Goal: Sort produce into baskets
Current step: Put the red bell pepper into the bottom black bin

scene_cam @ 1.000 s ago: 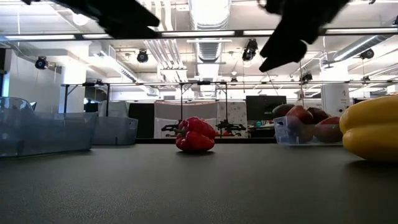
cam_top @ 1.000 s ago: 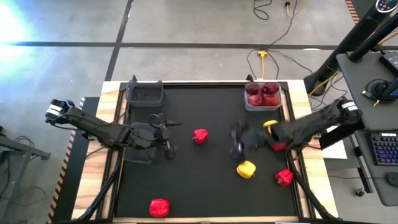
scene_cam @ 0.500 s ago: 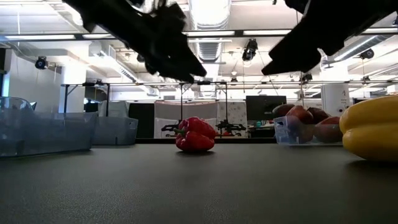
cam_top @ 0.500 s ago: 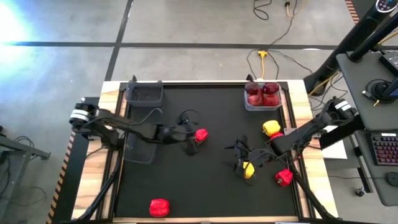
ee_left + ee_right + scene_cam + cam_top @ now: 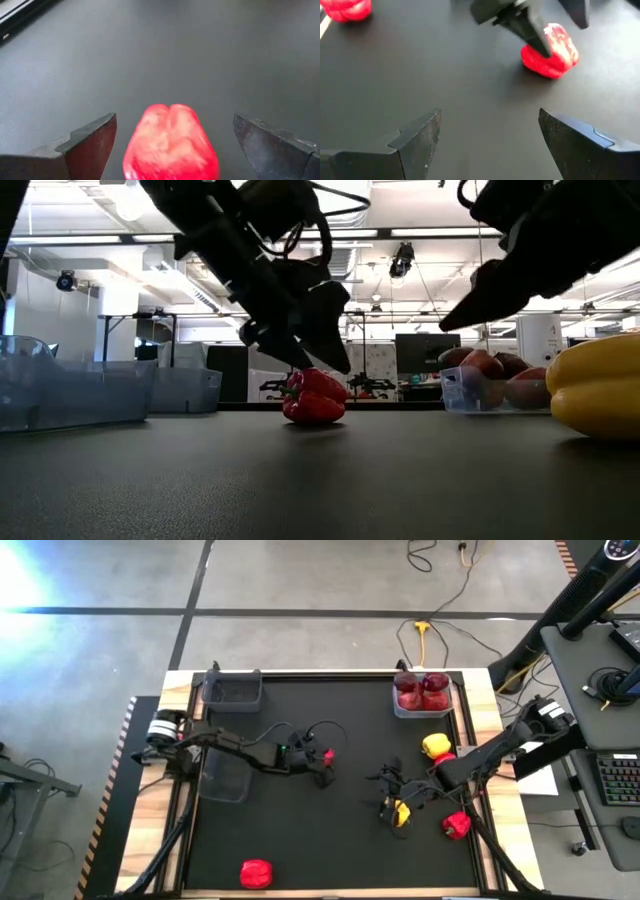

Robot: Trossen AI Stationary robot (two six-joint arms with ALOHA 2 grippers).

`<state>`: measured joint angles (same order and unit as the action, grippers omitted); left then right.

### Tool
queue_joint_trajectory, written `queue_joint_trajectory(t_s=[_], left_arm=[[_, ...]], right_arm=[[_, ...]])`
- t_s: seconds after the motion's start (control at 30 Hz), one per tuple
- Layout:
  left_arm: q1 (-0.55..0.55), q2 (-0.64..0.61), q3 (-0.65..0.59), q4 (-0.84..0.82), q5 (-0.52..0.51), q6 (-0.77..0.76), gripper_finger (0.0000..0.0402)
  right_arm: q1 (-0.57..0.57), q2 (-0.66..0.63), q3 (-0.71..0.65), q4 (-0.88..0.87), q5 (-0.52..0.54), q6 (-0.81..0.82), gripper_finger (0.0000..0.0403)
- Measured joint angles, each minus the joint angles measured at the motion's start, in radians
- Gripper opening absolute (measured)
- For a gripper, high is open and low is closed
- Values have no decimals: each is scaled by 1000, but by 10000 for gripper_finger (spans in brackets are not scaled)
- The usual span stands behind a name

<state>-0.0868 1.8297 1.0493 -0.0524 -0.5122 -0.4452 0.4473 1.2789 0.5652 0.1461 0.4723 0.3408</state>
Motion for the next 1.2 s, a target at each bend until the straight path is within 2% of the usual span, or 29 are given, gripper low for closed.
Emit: queue_joint_trajectory(t_s=[0.47,0.73,0.9,0.97,1.07,1.2], left_arm=[[19,68,-31,6,29,-54,376],[19,120,-31,84,47,-73,294],[-28,29,-31,41,8,-57,251],[-67,-46,-28,-38,-34,-56,251],[-129,-171,-29,-276,-101,-118,258],[-209,-357,-29,-680,-133,-346,267]], right_arm=[[0,0,-8,10,-1,25,325],[0,0,-9,21,-1,18,325],[0,0,-9,20,-1,18,325],[0,0,-9,21,-1,19,325],[5,0,-11,20,-1,38,325],[22,0,-14,21,-1,49,325]])
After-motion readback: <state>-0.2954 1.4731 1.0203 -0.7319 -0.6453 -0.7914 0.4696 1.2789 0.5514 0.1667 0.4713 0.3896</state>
